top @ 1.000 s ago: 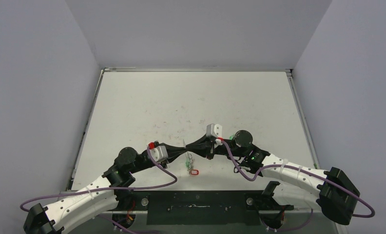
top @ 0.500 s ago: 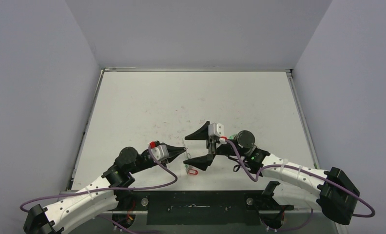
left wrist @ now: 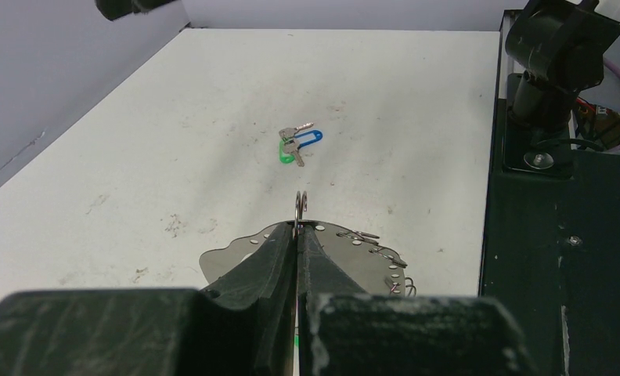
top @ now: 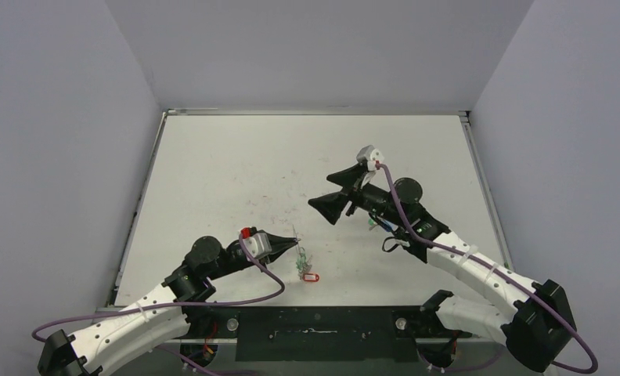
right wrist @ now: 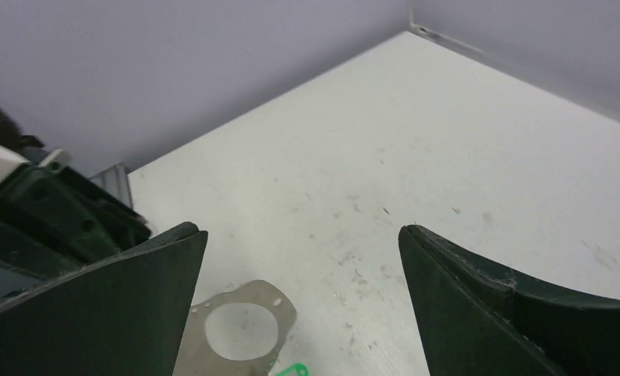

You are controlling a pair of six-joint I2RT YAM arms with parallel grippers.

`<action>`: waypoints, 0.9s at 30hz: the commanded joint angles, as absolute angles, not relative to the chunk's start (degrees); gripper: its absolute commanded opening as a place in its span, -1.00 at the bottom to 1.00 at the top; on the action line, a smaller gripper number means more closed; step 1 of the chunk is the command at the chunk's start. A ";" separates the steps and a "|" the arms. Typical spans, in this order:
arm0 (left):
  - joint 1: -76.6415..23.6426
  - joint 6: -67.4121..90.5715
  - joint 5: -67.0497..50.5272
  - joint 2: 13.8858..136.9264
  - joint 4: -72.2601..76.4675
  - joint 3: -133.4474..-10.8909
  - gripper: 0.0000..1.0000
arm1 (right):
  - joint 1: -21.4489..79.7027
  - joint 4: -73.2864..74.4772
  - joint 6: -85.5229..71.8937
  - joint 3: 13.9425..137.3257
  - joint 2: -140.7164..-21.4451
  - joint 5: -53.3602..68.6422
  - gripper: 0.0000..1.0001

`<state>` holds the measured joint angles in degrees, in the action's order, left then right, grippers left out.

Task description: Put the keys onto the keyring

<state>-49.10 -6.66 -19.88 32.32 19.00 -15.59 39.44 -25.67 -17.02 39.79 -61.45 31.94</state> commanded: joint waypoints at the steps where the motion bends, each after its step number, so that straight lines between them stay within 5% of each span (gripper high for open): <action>1: -49.22 -6.60 -19.69 31.73 21.07 -18.28 -1.00 | 36.41 -14.84 -20.54 41.35 -61.00 19.43 1.00; 11: -49.27 -6.15 -20.60 31.98 21.06 -18.11 -1.00 | 26.95 8.18 -28.42 42.32 -65.28 4.62 1.00; 22: -49.22 -5.75 -22.02 33.46 22.29 -18.02 -1.00 | 18.27 16.47 -30.34 42.35 -71.52 -4.49 0.82; 27: -49.24 -5.76 -21.87 33.83 22.65 -17.93 -1.00 | 18.00 18.78 -28.81 46.59 -78.29 -3.41 0.42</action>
